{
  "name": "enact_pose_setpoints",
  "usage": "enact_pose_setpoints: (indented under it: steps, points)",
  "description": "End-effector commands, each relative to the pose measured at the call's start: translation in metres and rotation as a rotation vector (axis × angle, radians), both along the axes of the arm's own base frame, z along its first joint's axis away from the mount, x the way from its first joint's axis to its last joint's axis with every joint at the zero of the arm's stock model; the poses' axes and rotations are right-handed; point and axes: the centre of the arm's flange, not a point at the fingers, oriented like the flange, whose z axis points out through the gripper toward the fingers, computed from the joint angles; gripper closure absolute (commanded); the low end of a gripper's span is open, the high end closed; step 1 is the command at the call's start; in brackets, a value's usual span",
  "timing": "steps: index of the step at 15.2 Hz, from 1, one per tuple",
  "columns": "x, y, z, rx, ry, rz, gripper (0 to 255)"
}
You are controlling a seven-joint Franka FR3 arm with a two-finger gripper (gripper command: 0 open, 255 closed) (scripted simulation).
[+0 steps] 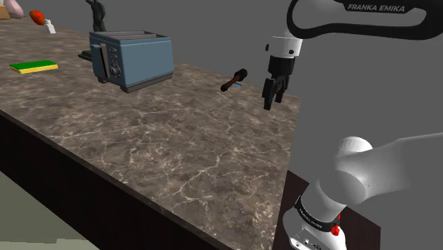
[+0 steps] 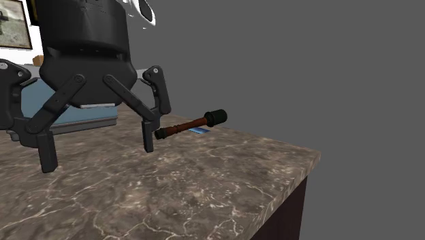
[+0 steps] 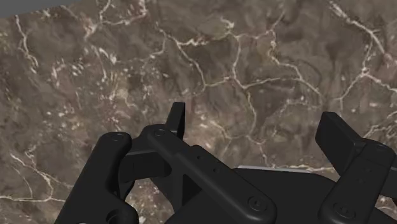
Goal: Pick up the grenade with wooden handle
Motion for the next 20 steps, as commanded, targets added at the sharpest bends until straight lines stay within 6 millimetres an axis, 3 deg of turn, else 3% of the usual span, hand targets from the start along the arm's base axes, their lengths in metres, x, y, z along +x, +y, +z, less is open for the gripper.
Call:
enact_pose_setpoints:
  steps: [1,10,20]
  points:
    - [0.0,0.0,0.0,0.0,0.0,0.0,0]
    - [0.114,-0.018,-0.012,-0.035,-0.017,-0.323,0]
    - [0.226,-0.079,-0.023,-0.074,-0.036,-0.682,0]
